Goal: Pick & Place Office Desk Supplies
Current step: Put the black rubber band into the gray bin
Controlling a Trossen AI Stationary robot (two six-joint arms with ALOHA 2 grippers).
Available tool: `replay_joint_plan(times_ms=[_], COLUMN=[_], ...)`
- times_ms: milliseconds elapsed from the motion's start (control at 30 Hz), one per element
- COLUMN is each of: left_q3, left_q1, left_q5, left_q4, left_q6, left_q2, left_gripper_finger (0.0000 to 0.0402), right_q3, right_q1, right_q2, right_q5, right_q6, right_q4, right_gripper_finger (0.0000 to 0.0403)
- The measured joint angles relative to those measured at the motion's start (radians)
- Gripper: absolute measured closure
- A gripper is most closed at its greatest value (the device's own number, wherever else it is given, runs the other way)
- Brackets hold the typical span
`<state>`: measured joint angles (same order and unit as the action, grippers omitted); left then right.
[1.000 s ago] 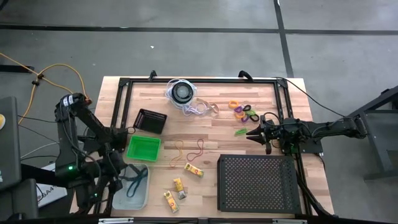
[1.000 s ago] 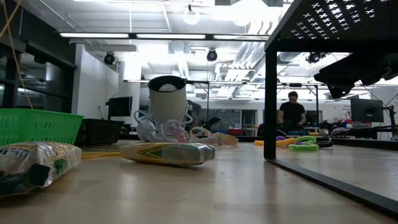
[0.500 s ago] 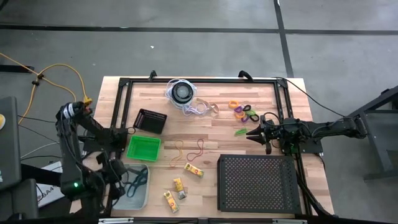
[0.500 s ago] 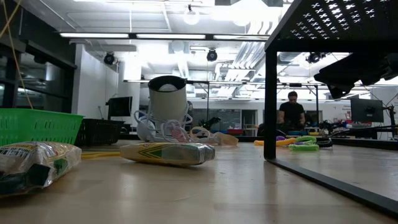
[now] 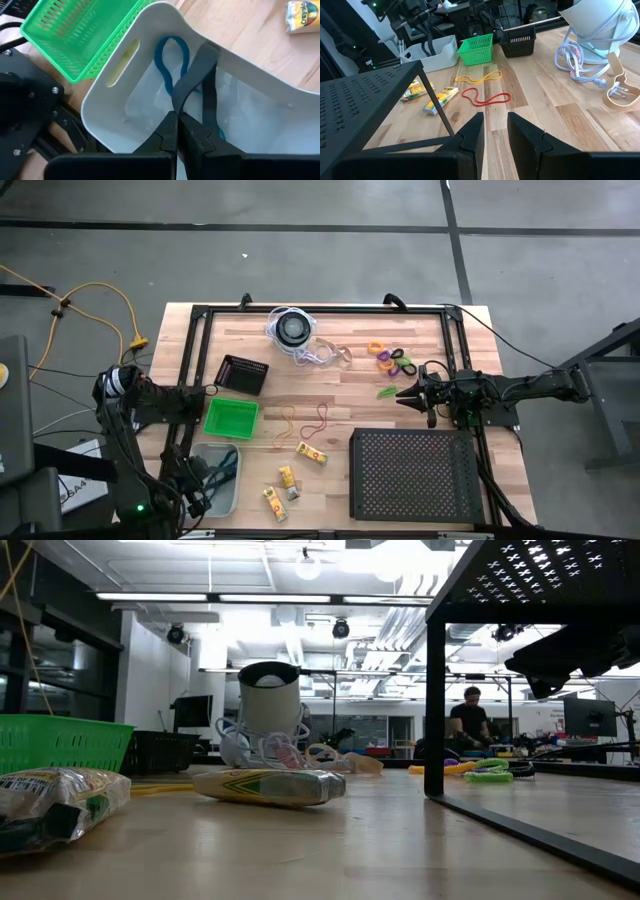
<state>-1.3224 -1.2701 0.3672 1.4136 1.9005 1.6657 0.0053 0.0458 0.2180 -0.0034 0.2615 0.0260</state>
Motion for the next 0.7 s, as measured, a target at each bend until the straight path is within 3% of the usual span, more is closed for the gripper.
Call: replay_joint_plan(times_ms=[467, 700], left_q3=[0.0, 0.0], left_q1=[0.0, 0.0], left_q5=[-0.002, -0.002], left_q4=[-0.004, -0.003], left_q6=[0.014, 0.016], left_q2=[0.005, 0.005], left_gripper_finger=[0.04, 0.0359], right_q3=[0.0, 0.0], right_q1=[0.0, 0.0], right_q2=[0.0, 0.0], right_q5=[0.0, 0.0], right_q6=[0.0, 0.0], right_q4=[0.0, 0.0], right_gripper_finger=[0.033, 0.033])
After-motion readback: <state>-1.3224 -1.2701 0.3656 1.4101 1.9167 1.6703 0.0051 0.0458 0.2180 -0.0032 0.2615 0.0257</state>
